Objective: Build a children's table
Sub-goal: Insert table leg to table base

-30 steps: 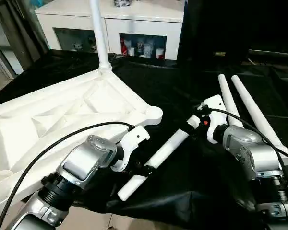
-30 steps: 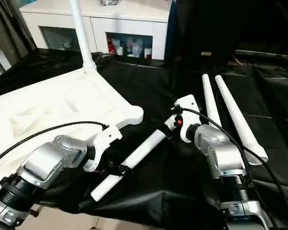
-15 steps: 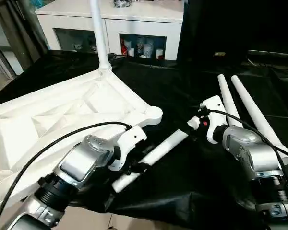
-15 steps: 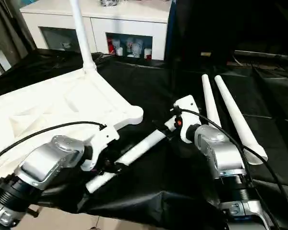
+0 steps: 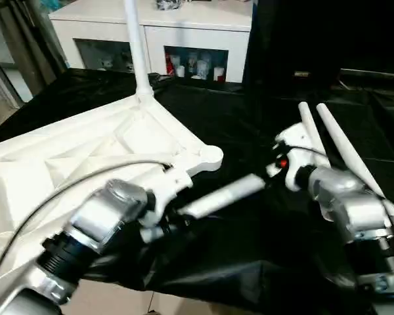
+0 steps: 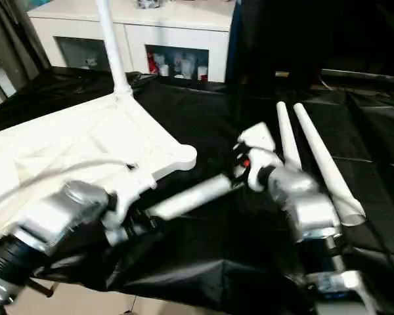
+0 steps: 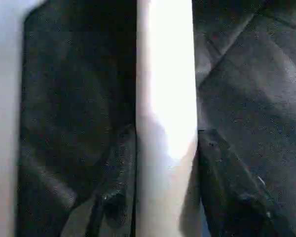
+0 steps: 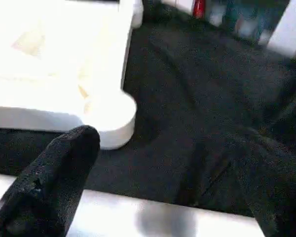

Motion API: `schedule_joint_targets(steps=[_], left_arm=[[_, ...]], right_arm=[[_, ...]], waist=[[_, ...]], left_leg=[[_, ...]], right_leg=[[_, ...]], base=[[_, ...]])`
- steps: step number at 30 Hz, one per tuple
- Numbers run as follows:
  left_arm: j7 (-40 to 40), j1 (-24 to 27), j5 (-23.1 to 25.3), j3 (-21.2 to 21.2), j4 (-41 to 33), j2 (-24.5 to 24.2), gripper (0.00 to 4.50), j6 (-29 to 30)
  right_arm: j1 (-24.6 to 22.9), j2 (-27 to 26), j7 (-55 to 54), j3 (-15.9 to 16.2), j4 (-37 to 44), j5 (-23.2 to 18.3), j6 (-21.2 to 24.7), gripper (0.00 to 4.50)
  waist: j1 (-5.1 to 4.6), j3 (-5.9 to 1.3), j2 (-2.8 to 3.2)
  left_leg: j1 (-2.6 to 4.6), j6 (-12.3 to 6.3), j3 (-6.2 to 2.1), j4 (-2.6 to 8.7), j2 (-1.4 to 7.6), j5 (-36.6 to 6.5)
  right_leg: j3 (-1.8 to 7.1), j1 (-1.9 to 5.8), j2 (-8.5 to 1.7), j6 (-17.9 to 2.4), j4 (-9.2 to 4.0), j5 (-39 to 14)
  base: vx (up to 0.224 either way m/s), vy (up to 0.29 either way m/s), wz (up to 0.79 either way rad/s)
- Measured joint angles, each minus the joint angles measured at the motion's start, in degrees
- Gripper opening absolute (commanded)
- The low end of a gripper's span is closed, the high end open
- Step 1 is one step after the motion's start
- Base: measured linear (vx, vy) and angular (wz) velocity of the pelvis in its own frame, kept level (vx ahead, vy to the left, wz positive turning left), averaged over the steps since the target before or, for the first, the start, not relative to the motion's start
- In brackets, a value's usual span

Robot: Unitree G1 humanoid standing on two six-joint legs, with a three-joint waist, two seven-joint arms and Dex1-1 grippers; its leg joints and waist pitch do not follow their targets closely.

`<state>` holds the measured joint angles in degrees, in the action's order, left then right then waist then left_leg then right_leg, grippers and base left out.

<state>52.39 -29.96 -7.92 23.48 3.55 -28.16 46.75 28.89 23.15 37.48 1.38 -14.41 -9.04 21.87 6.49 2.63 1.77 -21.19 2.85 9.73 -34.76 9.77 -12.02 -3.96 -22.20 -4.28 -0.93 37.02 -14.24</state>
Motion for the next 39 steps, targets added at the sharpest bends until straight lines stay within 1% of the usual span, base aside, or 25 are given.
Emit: schedule_joint_targets(steps=[3, 4, 5, 10, 11, 14, 17, 18, 20, 21, 24, 27, 29, 31, 33, 36, 37, 38, 39], left_arm=[[2.37, -0.24, -1.53, -0.89, -1.35, -1.74, 1.55, -0.36], [2.93, -0.54, -1.86, -1.07, -1.59, -2.15, 1.55, -0.47], [3.64, -1.26, -2.06, -1.14, -1.62, -2.65, 1.54, -0.52], [5.57, -3.21, -2.48, -2.19, -2.28, -4.07, 1.54, -0.93], [6.33, -3.83, -2.48, -2.21, -2.29, -5.07, 1.54, -0.94], [7.03, -4.26, -2.46, -2.48, -2.3, -6.43, 1.54, -0.95], [8.45, -4.67, -2.46, -2.42, -2.25, -7.56, 1.54, -0.97], [8.72, -4.85, -2.46, -2.42, -2.25, -7.96, 1.54, -0.97], [8.8, -5.25, -2.44, -2.42, -2.23, -8.34, 1.54, -0.97], [9.1, -5.62, -2.44, -2.42, -2.23, -8.41, 1.54, -0.97], [9.92, -6.05, -2.5, -2.42, -2.46, -8.43, 1.54, -1.0], [10.17, -6.21, -2.5, -2.4, -2.56, -8.55, 1.54, -1.0], [10.66, -6.32, -2.5, -2.38, -2.7, -8.92, 1.54, -0.98], [11.4, -6.54, -2.71, -2.38, -3.76, -9.42, 1.54, -0.98], [12.26, -6.82, -3.4, -2.38, -5.28, -10.19, 1.54, -0.96], [12.45, -6.87, -3.62, -2.39, -6.1, -10.74, 1.54, -0.9], [12.5, -6.87, -3.62, -2.39, -6.11, -10.78, 1.54, -0.9], [12.63, -6.87, -3.63, -2.39, -6.11, -10.82, 1.54, -0.89], [12.76, -6.87, -3.63, -2.39, -6.13, -10.87, 1.54, -0.89]], right_arm=[[0.07, 3.61, 4.39, 0.35, 0.07, 0.53, -5.68, 4.5], [0.07, 4.78, 5.9, 0.95, 0.13, 0.98, -7.4, 4.5], [0.07, 6.42, 8.22, 2.23, 0.24, 2.08, -9.92, 4.5], [0.08, 10.72, 13.54, 6.51, 0.35, 5.91, -17.52, 4.5], [0.27, 12.0, 14.25, 7.51, 0.22, 7.33, -19.64, 4.5], [1.01, 13.64, 14.18, 8.8, -0.41, 10.43, -23.63, 4.5], [3.49, 16.59, 14.23, 12.81, -2.5, 16.61, -29.4, 4.5], [3.99, 17.14, 14.24, 13.33, -3.05, 18.07, -30.69, 4.5], [4.69, 17.57, 14.11, 14.06, -4.09, 19.84, -32.16, 4.5], [5.19, 17.65, 13.75, 15.12, -5.08, 21.34, -33.57, 4.5], [5.46, 17.63, 13.42, 17.38, -7.61, 24.06, -36.45, 4.5], [5.57, 17.59, 13.16, 18.46, -9.94, 25.67, -38.57, 4.5], [6.66, 17.4, 12.29, 19.46, -11.87, 26.93, -39.12, 4.5], [7.84, 17.33, 10.92, 19.56, -14.29, 28.14, -39.81, 4.5], [8.5, 17.14, 9.98, 19.56, -16.2, 29.05, -40.29, 4.21], [8.93, 16.55, 10.11, 19.56, -17.85, 29.02, -41.1, 4.11], [8.94, 16.42, 10.32, 19.56, -18.19, 28.99, -41.24, 3.89], [8.93, 16.35, 10.57, 19.59, -18.69, 28.99, -41.59, 3.89], [8.93, 16.32, 10.61, 19.61, -18.93, 28.99, -41.83, 3.79]], waist=[[0.19, 0.0, 0.0], [0.16, 0.0, 0.0], [0.12, 0.0, 0.0], [-0.15, 0.0, 0.01], [-0.21, 0.01, 0.02], [-0.23, 0.0, 0.02], [-0.13, 0.02, 0.06], [-0.11, 0.02, 0.06], [-0.1, 0.02, 0.06], [-0.08, 0.02, 0.06], [-0.05, 0.02, 0.06], [-0.09, 0.02, 0.06], [-0.15, 0.03, 0.06], [-0.23, 0.03, 0.05], [-0.21, 0.03, 0.04], [-0.23, 0.03, 0.04], [-0.22, 0.03, 0.04], [-0.21, 0.03, 0.04], [-0.21, 0.03, 0.04]], left_leg=[[-0.02, -0.01, -0.01, -0.01, 0.0, -0.01], [-0.04, -0.01, -0.01, -0.02, 0.0, -0.01], [-0.04, -0.02, -0.01, -0.04, 0.0, -0.01], [-0.03, -0.02, -0.02, -0.11, 0.02, -0.01], [-0.02, -0.02, -0.02, -0.1, 0.02, -0.01], [-0.01, -0.03, -0.02, -0.12, 0.02, -0.01], [-0.06, -0.05, -0.03, -0.19, 0.02, -0.03], [-0.07, -0.06, -0.03, -0.21, 0.02, -0.03], [-0.08, -0.09, -0.03, -0.24, 0.02, -0.05], [-0.09, -0.1, -0.03, -0.26, 0.02, -0.05], [-0.15, -0.16, -0.04, -0.35, 0.02, -0.09], [-0.21, -0.25, -0.04, -0.48, 0.03, -0.14], [-0.23, -0.29, -0.04, -0.58, 0.05, -0.17], [-0.26, -0.3, -0.04, -0.63, 0.06, -0.17], [-0.26, -0.3, -0.04, -0.66, 0.06, -0.17], [-0.26, -0.3, -0.04, -0.68, 0.07, -0.17], [-0.27, -0.3, -0.04, -0.68, 0.07, -0.17], [-0.27, -0.31, -0.04, -0.7, 0.07, -0.18], [-0.28, -0.32, -0.04, -0.71, 0.07, -0.18]], right_leg=[[-0.01, 0.0, 0.0, 0.0, -0.02, 0.0], [-0.01, 0.0, 0.0, 0.0, -0.02, 0.0], [-0.02, 0.0, 0.0, 0.0, 0.0, 0.0], [-0.01, 0.0, 0.0, -0.02, 0.05, 0.01], [-0.01, 0.0, 0.0, -0.03, 0.05, 0.02], [-0.01, 0.01, 0.01, -0.03, 0.06, 0.01], [-0.01, -0.01, 0.0, -0.03, 0.07, 0.02], [-0.01, -0.01, 0.0, -0.03, 0.07, 0.02], [-0.01, -0.01, 0.0, -0.03, 0.07, 0.02], [-0.01, -0.01, 0.0, -0.04, 0.08, 0.02], [-0.02, -0.01, 0.0, -0.04, 0.08, 0.02], [-0.02, -0.01, 0.0, -0.04, 0.09, 0.02], [-0.02, -0.02, 0.0, -0.05, 0.13, 0.03], [-0.01, -0.02, 0.0, -0.1, 0.13, 0.06], [-0.01, -0.02, 0.0, -0.12, 0.13, 0.07], [-0.01, -0.02, 0.0, -0.13, 0.15, 0.07], [-0.01, -0.02, 0.0, -0.13, 0.15, 0.08], [-0.01, -0.02, 0.0, -0.13, 0.15, 0.08], [-0.01, -0.02, 0.0, -0.13, 0.15, 0.08]], base=[[0.0, 0.0, 0.0], [0.0, 0.0, 0.0], [0.0, 0.0, 0.0], [0.0, 0.0, 0.0], [0.0, 0.0, 0.0], [0.0, 0.0, 0.0], [0.0, 0.0, 0.0], [0.0, 0.0, 0.0], [0.0, 0.0, 0.0], [0.0, 0.0, 0.0], [0.0, 0.0, 0.0], [0.0, 0.0, 0.0], [0.0, 0.0, 0.0], [0.0, 0.0, 0.0], [0.0, 0.0, 0.0], [0.0, 0.0, 0.0], [0.0, 0.0, 0.0], [0.0, 0.0, 0.0], [0.0, 0.0, 0.0]])
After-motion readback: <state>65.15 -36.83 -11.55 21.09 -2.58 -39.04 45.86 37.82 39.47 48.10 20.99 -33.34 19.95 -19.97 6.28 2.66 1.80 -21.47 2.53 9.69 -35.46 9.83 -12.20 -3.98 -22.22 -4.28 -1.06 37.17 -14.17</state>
